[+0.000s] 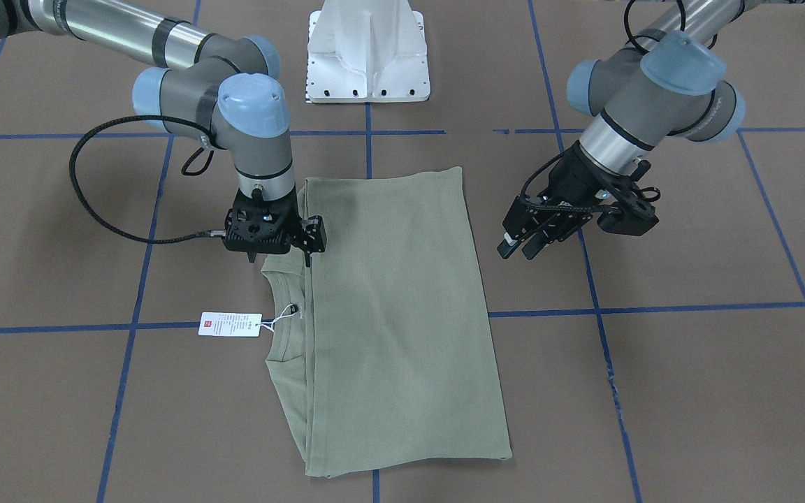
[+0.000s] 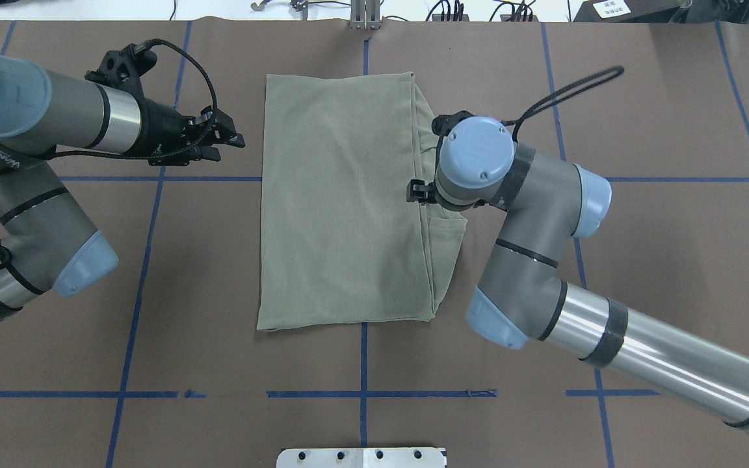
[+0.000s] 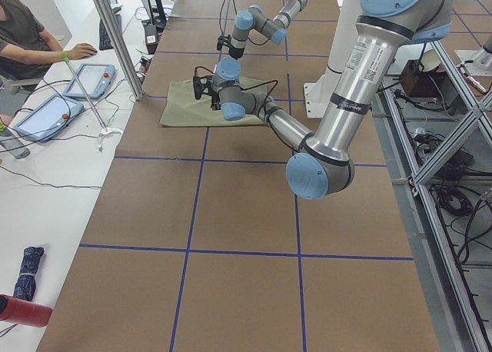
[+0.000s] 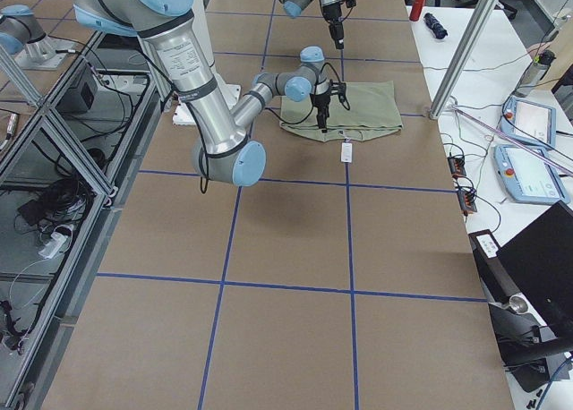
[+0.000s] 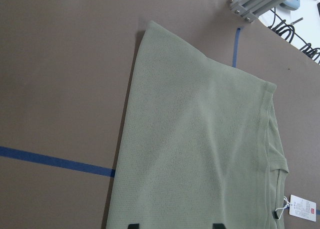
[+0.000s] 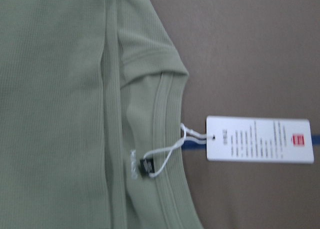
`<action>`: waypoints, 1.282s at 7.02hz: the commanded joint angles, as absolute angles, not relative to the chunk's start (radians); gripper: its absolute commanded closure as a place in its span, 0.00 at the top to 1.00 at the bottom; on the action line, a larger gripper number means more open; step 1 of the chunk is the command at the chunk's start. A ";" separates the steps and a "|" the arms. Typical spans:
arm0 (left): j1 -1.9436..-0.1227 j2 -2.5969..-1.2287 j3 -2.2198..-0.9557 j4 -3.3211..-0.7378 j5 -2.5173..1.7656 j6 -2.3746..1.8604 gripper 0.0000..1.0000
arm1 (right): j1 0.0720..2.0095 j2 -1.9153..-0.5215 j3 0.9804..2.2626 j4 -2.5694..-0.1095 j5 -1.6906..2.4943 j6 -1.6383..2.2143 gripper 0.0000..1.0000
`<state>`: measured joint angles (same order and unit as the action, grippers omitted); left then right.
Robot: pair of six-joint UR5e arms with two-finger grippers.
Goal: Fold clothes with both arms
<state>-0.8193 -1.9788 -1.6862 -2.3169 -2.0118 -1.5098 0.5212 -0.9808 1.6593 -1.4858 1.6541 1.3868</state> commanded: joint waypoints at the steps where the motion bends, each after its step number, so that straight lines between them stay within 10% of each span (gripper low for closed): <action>1: -0.819 -1.979 -1.690 -2.312 -2.064 -1.519 0.59 | 0.373 -1.043 1.761 -1.491 1.500 1.759 1.00; 5: -0.819 -1.962 -1.693 -2.276 -2.060 -1.509 0.62 | 0.282 -1.085 1.792 -1.493 1.440 2.049 0.99; 7: -0.819 -1.962 -1.704 -2.275 -2.062 -1.514 0.62 | 0.272 -1.086 1.790 -1.496 1.440 2.059 0.70; 9: -0.819 -1.963 -1.706 -2.275 -2.062 -1.517 0.62 | 0.267 -1.095 1.799 -1.496 1.440 2.063 0.21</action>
